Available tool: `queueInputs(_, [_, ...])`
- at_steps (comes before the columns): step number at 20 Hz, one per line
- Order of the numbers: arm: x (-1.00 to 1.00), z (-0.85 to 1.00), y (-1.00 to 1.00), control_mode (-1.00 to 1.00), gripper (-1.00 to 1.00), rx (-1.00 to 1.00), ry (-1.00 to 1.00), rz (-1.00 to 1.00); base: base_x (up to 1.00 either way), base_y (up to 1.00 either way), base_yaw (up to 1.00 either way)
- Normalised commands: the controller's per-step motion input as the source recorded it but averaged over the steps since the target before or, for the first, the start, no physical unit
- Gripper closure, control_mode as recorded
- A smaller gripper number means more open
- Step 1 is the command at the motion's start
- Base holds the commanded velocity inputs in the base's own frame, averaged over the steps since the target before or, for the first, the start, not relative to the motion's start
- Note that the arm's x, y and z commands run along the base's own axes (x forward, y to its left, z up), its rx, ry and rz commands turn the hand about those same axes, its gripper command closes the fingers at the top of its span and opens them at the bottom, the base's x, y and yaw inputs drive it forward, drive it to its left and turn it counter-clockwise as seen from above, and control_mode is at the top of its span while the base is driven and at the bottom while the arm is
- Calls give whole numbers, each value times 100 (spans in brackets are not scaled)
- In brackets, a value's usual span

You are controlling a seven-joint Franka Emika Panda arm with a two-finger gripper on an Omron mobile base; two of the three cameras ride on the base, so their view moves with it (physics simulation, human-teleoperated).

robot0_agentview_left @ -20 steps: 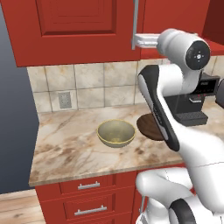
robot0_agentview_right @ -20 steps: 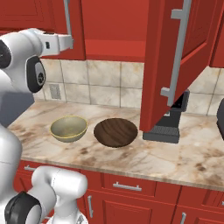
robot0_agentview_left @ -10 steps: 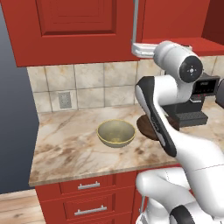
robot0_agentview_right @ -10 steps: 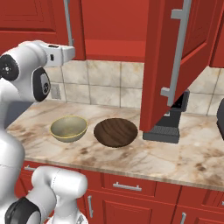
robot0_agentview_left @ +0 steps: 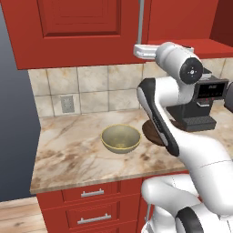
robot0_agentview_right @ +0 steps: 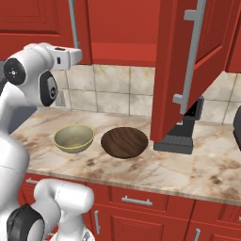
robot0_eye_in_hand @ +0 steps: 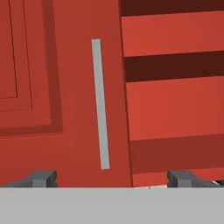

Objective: Open the cabinet. Pick the bowls from the counter and place them in the cabinet. Then close the cabinet.

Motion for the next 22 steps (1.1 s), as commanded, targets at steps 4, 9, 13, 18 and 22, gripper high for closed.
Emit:
queueInputs(4, [39,0,18,-100,-100,0,0,0,0,0,0])
queueInputs(9, [43,0,6,-100,-100,0,0,0,0,0,0])
queueInputs(13, [49,0,0,-100,-100,0,-1,0,0,0,0])
queueInputs(18, [49,0,0,-100,-100,0,-2,0,0,0,0])
queueInputs(22, [55,-2,0,-100,-100,0,-1,0,0,0,0])
